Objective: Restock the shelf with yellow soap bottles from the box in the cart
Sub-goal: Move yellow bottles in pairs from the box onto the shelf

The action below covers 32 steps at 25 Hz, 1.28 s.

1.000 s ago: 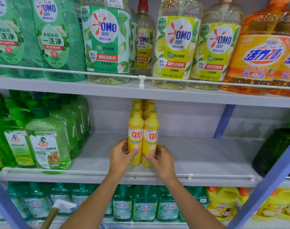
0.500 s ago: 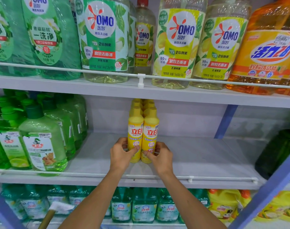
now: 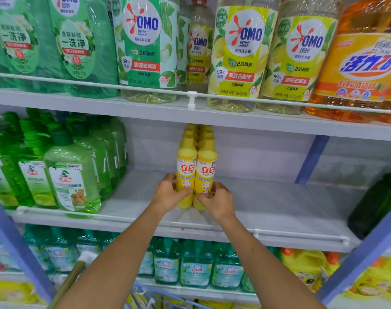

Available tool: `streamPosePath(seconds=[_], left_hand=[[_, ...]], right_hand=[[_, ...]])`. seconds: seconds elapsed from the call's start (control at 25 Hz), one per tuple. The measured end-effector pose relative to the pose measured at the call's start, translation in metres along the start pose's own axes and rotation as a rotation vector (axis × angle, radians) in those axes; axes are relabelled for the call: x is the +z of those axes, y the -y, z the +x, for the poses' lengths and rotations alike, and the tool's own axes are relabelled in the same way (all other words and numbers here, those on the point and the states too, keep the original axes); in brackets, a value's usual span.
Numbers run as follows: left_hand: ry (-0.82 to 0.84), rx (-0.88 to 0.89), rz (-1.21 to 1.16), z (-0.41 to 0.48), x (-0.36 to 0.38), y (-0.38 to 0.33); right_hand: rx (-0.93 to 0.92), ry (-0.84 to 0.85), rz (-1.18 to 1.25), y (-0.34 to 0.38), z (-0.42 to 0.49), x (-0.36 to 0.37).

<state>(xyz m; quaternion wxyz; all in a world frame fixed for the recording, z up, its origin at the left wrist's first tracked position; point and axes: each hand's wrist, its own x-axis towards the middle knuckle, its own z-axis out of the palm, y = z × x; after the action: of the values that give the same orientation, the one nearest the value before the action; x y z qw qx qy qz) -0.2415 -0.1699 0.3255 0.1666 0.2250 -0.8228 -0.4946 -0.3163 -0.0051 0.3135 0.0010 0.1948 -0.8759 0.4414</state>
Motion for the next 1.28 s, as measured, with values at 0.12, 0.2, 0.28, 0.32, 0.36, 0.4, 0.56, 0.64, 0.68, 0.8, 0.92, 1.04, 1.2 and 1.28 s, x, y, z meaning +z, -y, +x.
streamPosePath(seconds=[0.12,0.2,0.28,0.32,0.36,0.4,0.56,0.64,0.68,0.8,0.92,1.04,1.2,1.28], left_hand=[[0.115,-0.033,0.341,-0.017,-0.01,-0.002],[0.141,0.038,0.581,-0.037,-0.015,0.0],[0.196,0.113,0.726,-0.061,-0.02,0.0],[0.227,0.15,0.781,-0.073,-0.022,-0.002],[0.249,0.191,0.847,-0.083,-0.024,-0.003],[0.271,0.22,0.915,-0.094,-0.025,-0.007],[0.312,0.321,1.032,-0.15,-0.027,-0.016],[0.317,0.366,1.062,-0.185,-0.027,-0.014],[0.324,0.372,1.063,-0.203,-0.027,-0.008],[0.365,0.359,1.042,-0.247,-0.023,0.014],[0.413,0.333,1.029,-0.28,-0.012,0.04],[0.471,0.296,1.031,-0.301,0.006,0.068],[0.578,0.195,1.024,-0.319,0.039,0.12],[0.62,0.138,1.023,-0.324,0.058,0.151]], right_hand=[[-0.018,0.113,-0.143,-0.001,-0.004,-0.009],[-0.051,0.182,-0.25,-0.003,-0.013,-0.019],[-0.104,0.239,-0.361,-0.006,-0.029,-0.032],[-0.132,0.26,-0.422,-0.008,-0.04,-0.039],[-0.156,0.277,-0.484,-0.009,-0.051,-0.045],[-0.176,0.287,-0.537,-0.008,-0.064,-0.051],[-0.282,0.298,-0.76,0.001,-0.123,-0.071],[-0.302,0.31,-0.852,0.003,-0.157,-0.074],[-0.307,0.323,-0.885,0.002,-0.176,-0.073],[-0.324,0.365,-0.919,-0.006,-0.225,-0.065],[-0.308,0.413,-0.895,-0.023,-0.264,-0.052],[-0.308,0.463,-0.886,-0.051,-0.291,-0.034],[-0.231,0.586,-0.856,-0.103,-0.312,-0.003],[-0.198,0.647,-0.843,-0.138,-0.318,0.013]])
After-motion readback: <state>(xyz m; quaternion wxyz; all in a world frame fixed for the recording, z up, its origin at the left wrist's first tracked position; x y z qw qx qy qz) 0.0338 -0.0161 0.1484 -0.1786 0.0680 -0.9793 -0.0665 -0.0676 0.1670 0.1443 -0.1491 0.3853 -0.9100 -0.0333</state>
